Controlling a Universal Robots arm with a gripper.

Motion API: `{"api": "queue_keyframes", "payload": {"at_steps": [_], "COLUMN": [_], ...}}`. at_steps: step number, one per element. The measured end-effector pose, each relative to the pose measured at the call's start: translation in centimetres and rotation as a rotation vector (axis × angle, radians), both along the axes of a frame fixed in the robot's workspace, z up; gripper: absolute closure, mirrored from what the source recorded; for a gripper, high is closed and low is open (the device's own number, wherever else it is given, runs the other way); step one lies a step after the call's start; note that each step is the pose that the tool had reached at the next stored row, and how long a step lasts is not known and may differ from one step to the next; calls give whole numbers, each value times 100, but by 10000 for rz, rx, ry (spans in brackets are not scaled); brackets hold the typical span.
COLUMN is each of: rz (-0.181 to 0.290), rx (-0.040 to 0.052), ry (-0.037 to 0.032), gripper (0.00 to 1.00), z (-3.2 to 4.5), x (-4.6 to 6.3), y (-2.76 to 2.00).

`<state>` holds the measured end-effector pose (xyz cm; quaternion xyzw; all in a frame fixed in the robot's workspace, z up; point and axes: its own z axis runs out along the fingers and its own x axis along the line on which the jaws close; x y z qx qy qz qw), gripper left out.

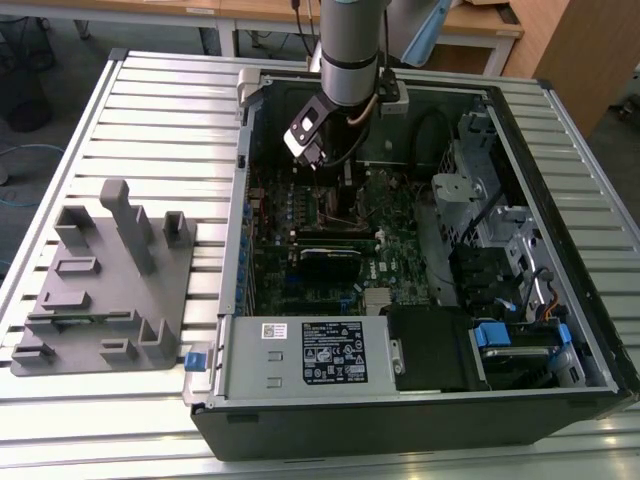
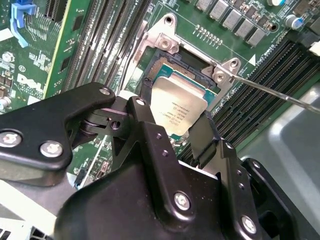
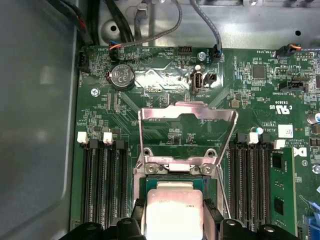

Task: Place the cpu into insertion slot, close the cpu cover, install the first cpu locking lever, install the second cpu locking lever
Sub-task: 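Place the cpu into insertion slot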

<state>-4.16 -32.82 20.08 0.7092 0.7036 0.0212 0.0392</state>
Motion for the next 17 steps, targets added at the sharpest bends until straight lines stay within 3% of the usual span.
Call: {"api": "queue_keyframes", "payload": {"at_steps": [17], "rz": [0], "rx": [1], "ry": [-2], "gripper": [46], "z": [-25], "x": [-13], "y": [-21]}}
